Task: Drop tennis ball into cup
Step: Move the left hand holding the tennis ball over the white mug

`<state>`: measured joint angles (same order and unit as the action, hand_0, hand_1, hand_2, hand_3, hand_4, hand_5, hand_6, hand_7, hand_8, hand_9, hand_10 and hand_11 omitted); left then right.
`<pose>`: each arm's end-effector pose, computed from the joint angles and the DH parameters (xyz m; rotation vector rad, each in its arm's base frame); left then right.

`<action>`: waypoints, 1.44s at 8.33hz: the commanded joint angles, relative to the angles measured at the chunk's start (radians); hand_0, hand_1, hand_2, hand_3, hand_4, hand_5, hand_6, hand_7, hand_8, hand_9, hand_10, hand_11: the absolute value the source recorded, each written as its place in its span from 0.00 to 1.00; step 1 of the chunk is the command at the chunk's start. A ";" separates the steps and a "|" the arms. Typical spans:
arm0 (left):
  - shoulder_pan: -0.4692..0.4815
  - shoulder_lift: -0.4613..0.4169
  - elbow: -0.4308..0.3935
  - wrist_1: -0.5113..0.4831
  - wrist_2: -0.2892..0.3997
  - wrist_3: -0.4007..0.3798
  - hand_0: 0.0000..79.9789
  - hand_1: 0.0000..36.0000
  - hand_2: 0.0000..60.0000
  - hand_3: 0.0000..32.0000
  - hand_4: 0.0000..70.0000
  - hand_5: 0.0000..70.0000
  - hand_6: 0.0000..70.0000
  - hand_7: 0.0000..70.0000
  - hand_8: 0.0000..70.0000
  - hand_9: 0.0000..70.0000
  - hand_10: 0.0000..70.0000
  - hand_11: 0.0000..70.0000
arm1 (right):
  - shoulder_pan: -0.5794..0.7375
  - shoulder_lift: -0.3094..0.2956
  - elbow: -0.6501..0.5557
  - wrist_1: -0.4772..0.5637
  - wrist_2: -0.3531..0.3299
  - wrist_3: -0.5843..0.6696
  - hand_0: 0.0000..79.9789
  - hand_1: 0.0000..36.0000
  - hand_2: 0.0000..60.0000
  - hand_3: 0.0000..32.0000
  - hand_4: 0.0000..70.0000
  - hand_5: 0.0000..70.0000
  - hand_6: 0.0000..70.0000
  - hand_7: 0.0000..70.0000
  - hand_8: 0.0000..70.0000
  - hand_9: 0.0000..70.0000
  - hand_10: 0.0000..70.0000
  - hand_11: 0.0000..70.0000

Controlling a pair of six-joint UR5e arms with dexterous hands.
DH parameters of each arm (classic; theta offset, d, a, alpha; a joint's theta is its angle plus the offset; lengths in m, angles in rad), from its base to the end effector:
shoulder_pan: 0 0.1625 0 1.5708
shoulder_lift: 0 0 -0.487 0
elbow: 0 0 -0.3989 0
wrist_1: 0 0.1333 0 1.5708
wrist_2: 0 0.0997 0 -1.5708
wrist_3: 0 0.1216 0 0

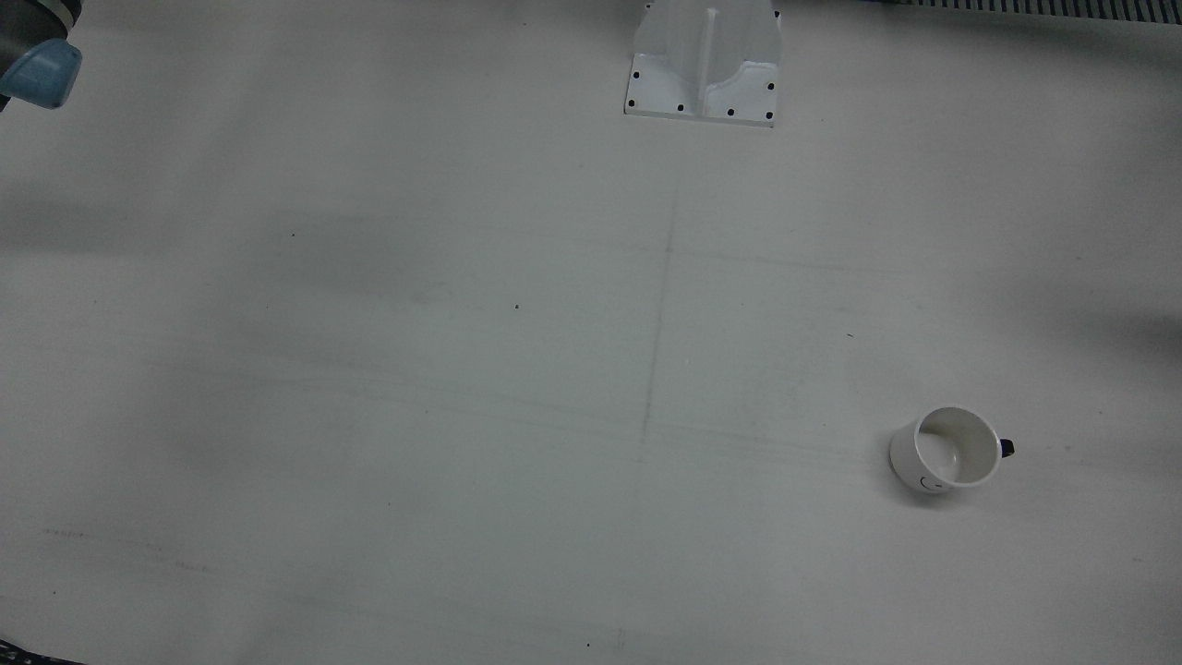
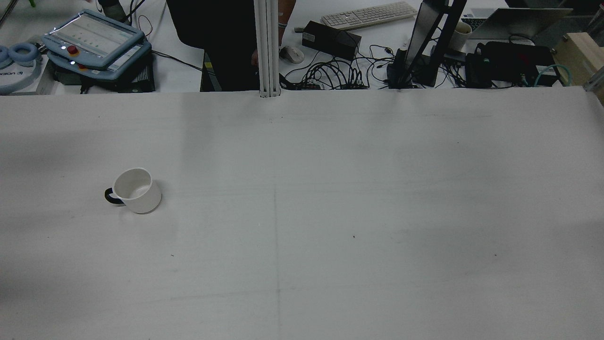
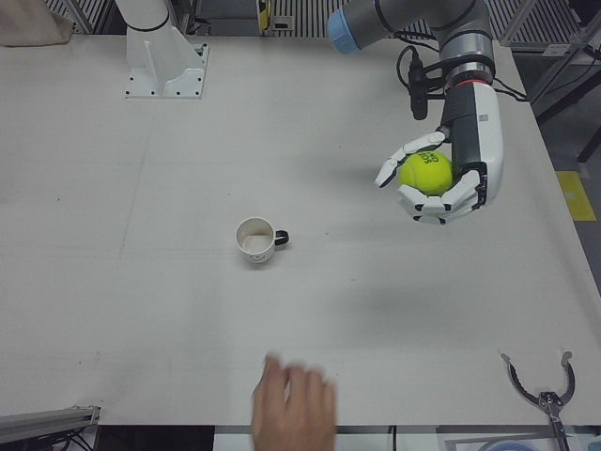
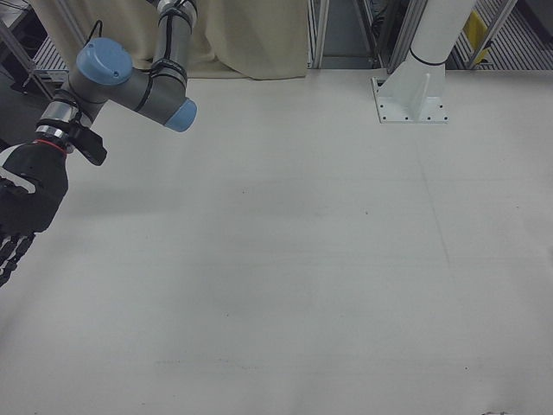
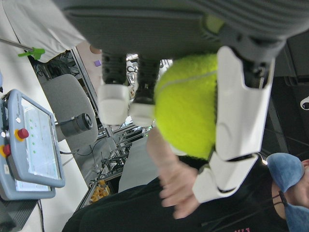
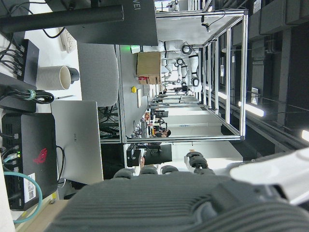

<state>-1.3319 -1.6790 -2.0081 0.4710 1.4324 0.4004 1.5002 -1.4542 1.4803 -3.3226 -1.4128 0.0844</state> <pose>-0.0225 -0.5418 0.5301 0.3016 2.0655 -1.8808 0.1126 -0.5680 0.7528 -0.0291 1.9745 -2.2961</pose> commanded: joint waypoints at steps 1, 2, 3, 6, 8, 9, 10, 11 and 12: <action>0.166 -0.028 -0.047 0.046 -0.013 0.000 0.74 1.00 1.00 0.00 1.00 0.82 1.00 1.00 1.00 1.00 1.00 1.00 | 0.000 0.000 0.000 0.000 0.000 0.000 0.00 0.00 0.00 0.00 0.00 0.00 0.00 0.00 0.00 0.00 0.00 0.00; 0.228 -0.056 -0.044 0.063 -0.013 0.000 0.74 1.00 1.00 0.00 1.00 0.73 1.00 1.00 1.00 1.00 1.00 1.00 | 0.000 0.000 0.000 0.000 0.000 0.000 0.00 0.00 0.00 0.00 0.00 0.00 0.00 0.00 0.00 0.00 0.00 0.00; 0.291 -0.088 -0.040 0.084 -0.015 0.000 0.74 1.00 1.00 0.00 1.00 0.82 1.00 1.00 1.00 1.00 1.00 1.00 | 0.000 0.000 0.000 0.000 0.000 0.000 0.00 0.00 0.00 0.00 0.00 0.00 0.00 0.00 0.00 0.00 0.00 0.00; 0.471 -0.126 -0.021 0.110 -0.035 0.005 0.75 1.00 1.00 0.00 1.00 0.81 1.00 1.00 1.00 1.00 1.00 1.00 | 0.000 0.000 0.000 0.000 0.000 0.000 0.00 0.00 0.00 0.00 0.00 0.00 0.00 0.00 0.00 0.00 0.00 0.00; 0.539 -0.127 0.015 0.097 -0.078 0.003 0.75 1.00 1.00 0.00 1.00 0.99 1.00 1.00 1.00 1.00 0.99 1.00 | 0.000 0.000 0.000 0.000 0.000 0.000 0.00 0.00 0.00 0.00 0.00 0.00 0.00 0.00 0.00 0.00 0.00 0.00; 0.542 -0.128 0.043 0.078 -0.081 0.002 0.75 1.00 1.00 0.00 1.00 0.81 1.00 1.00 1.00 1.00 0.99 1.00 | 0.000 0.000 0.000 0.000 0.000 0.000 0.00 0.00 0.00 0.00 0.00 0.00 0.00 0.00 0.00 0.00 0.00 0.00; 0.540 -0.130 0.048 0.078 -0.081 0.000 0.74 1.00 1.00 0.00 1.00 0.64 1.00 1.00 1.00 1.00 0.98 1.00 | 0.000 0.000 0.000 0.000 0.000 0.000 0.00 0.00 0.00 0.00 0.00 0.00 0.00 0.00 0.00 0.00 0.00 0.00; 0.534 -0.128 0.049 0.078 -0.081 -0.005 0.74 1.00 1.00 0.00 1.00 0.81 1.00 1.00 1.00 1.00 0.97 1.00 | 0.000 0.000 0.000 0.000 0.002 0.000 0.00 0.00 0.00 0.00 0.00 0.00 0.00 0.00 0.00 0.00 0.00 0.00; 0.534 -0.124 0.046 0.083 -0.081 -0.026 0.74 1.00 1.00 0.00 1.00 0.99 1.00 1.00 1.00 1.00 0.97 1.00 | 0.000 0.000 0.000 0.000 0.000 0.000 0.00 0.00 0.00 0.00 0.00 0.00 0.00 0.00 0.00 0.00 0.00 0.00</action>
<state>-0.7965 -1.8070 -1.9668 0.5524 1.3535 0.3995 1.5002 -1.4542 1.4803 -3.3226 -1.4123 0.0844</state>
